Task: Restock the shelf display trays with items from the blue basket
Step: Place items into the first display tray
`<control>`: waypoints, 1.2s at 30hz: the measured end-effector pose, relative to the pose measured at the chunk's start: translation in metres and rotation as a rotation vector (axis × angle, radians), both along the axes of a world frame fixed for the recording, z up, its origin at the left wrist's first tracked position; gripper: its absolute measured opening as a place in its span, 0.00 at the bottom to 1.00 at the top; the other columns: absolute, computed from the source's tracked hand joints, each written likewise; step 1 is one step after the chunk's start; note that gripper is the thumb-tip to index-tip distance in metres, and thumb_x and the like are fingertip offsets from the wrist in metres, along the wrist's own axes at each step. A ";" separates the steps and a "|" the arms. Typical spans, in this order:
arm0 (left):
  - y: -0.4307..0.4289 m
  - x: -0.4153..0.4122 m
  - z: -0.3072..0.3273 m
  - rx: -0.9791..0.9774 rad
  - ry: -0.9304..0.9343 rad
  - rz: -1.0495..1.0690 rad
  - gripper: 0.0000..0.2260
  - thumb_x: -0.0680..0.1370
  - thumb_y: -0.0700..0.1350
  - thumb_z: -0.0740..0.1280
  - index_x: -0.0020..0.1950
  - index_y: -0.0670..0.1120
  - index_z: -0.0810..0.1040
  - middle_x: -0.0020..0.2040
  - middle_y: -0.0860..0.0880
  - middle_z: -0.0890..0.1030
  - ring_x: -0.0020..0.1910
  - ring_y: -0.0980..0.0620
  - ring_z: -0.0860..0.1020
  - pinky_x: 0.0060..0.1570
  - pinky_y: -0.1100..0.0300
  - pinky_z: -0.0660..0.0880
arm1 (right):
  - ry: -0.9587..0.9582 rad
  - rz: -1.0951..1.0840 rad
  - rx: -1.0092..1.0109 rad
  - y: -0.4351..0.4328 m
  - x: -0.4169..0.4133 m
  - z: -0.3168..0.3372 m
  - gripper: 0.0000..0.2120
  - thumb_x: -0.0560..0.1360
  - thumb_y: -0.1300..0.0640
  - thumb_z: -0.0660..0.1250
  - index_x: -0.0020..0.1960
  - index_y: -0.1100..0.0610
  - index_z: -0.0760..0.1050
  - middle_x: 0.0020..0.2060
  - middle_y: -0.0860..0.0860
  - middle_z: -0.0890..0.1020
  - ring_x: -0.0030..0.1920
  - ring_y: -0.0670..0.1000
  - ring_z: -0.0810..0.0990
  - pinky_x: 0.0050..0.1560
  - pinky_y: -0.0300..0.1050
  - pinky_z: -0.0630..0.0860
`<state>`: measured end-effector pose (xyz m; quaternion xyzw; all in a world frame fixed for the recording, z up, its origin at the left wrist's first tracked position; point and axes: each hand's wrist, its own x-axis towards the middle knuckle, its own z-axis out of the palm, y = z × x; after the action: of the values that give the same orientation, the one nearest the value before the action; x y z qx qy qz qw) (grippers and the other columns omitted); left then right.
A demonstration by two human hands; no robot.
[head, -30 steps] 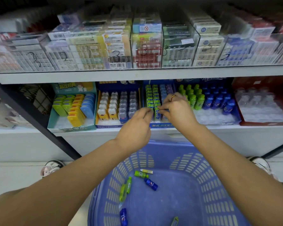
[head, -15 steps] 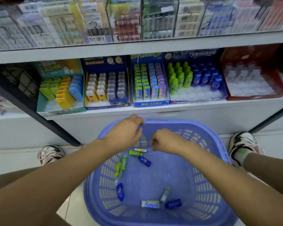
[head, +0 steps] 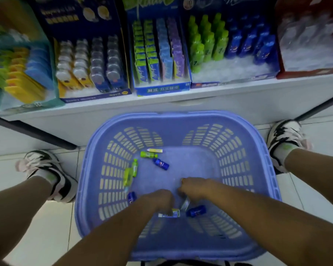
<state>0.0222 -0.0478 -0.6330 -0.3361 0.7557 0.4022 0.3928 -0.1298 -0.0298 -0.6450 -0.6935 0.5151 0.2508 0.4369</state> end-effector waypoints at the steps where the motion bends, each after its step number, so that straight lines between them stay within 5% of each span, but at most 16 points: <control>1: 0.003 -0.003 -0.005 -0.006 0.003 -0.042 0.15 0.73 0.43 0.70 0.58 0.39 0.79 0.56 0.39 0.80 0.56 0.41 0.78 0.54 0.52 0.73 | 0.002 -0.047 -0.027 0.001 0.001 -0.003 0.08 0.76 0.59 0.60 0.53 0.58 0.75 0.57 0.61 0.77 0.56 0.60 0.76 0.54 0.47 0.71; 6: 0.009 -0.005 -0.025 -0.101 0.017 -0.152 0.17 0.72 0.43 0.71 0.59 0.39 0.77 0.58 0.40 0.78 0.57 0.40 0.77 0.57 0.49 0.73 | -0.023 -0.174 -0.103 0.004 0.001 -0.015 0.07 0.77 0.54 0.58 0.41 0.54 0.65 0.55 0.61 0.76 0.54 0.60 0.75 0.52 0.48 0.69; 12: 0.002 0.010 -0.025 -0.193 0.026 -0.056 0.17 0.72 0.43 0.71 0.58 0.40 0.75 0.59 0.40 0.76 0.58 0.42 0.75 0.54 0.54 0.70 | -0.027 -0.166 -0.033 -0.012 -0.012 -0.003 0.11 0.77 0.60 0.60 0.53 0.65 0.76 0.50 0.61 0.78 0.50 0.54 0.75 0.57 0.48 0.71; 15: -0.018 0.017 -0.008 -0.186 0.051 0.200 0.07 0.74 0.44 0.67 0.43 0.40 0.75 0.45 0.41 0.78 0.50 0.44 0.76 0.46 0.54 0.68 | 0.011 -0.071 0.012 -0.037 -0.021 0.025 0.08 0.74 0.59 0.66 0.49 0.62 0.78 0.46 0.61 0.81 0.39 0.51 0.73 0.38 0.41 0.71; 17: -0.036 0.016 0.012 -0.056 0.090 0.439 0.14 0.77 0.42 0.63 0.31 0.44 0.68 0.30 0.46 0.72 0.38 0.45 0.75 0.39 0.56 0.68 | -0.019 -0.091 0.068 -0.053 -0.026 0.047 0.10 0.74 0.59 0.66 0.50 0.64 0.79 0.38 0.58 0.80 0.32 0.48 0.72 0.33 0.38 0.68; 21: -0.075 0.019 0.079 0.285 0.251 0.912 0.11 0.77 0.43 0.65 0.34 0.46 0.72 0.27 0.49 0.67 0.26 0.54 0.65 0.25 0.65 0.65 | -0.326 -0.375 0.171 -0.077 -0.035 0.099 0.02 0.76 0.63 0.65 0.48 0.61 0.76 0.35 0.52 0.78 0.29 0.41 0.76 0.35 0.33 0.72; 25: -0.093 0.032 0.154 0.352 0.405 0.921 0.13 0.75 0.53 0.68 0.32 0.50 0.78 0.27 0.54 0.69 0.26 0.57 0.65 0.26 0.68 0.64 | -0.675 -0.540 0.077 -0.089 -0.024 0.152 0.07 0.74 0.67 0.67 0.47 0.56 0.74 0.38 0.55 0.79 0.34 0.45 0.78 0.38 0.34 0.76; 28: -0.095 0.044 0.201 0.426 0.524 0.998 0.17 0.72 0.62 0.65 0.36 0.51 0.82 0.28 0.54 0.66 0.26 0.58 0.62 0.27 0.69 0.64 | -0.837 -0.568 -0.151 -0.093 -0.004 0.192 0.12 0.70 0.69 0.70 0.45 0.54 0.76 0.41 0.59 0.78 0.41 0.52 0.75 0.45 0.44 0.73; 31: -0.094 0.069 0.239 0.491 0.582 1.040 0.19 0.71 0.61 0.64 0.43 0.47 0.84 0.28 0.54 0.65 0.25 0.59 0.62 0.24 0.70 0.64 | -0.949 -0.545 -0.293 -0.092 0.016 0.228 0.13 0.68 0.67 0.73 0.45 0.51 0.81 0.37 0.49 0.83 0.40 0.45 0.77 0.43 0.37 0.75; 33: -0.092 0.087 0.262 0.387 0.579 1.032 0.21 0.71 0.59 0.66 0.49 0.42 0.82 0.29 0.53 0.64 0.24 0.59 0.62 0.22 0.70 0.63 | -0.996 -0.540 -0.358 -0.090 0.031 0.245 0.13 0.68 0.65 0.74 0.47 0.49 0.82 0.37 0.45 0.84 0.40 0.42 0.80 0.43 0.32 0.76; 36: -0.093 0.115 0.289 -0.224 0.569 0.769 0.21 0.73 0.59 0.67 0.44 0.40 0.80 0.26 0.54 0.66 0.23 0.59 0.64 0.22 0.70 0.62 | -1.098 -0.630 -0.343 -0.090 0.057 0.260 0.09 0.70 0.59 0.72 0.50 0.53 0.81 0.44 0.52 0.85 0.43 0.46 0.82 0.48 0.36 0.79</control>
<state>0.1371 -0.1407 -0.3441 -0.5077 0.6929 0.5100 -0.0446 -0.0731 -0.1199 -0.3847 -0.5962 0.4283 -0.3655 0.5723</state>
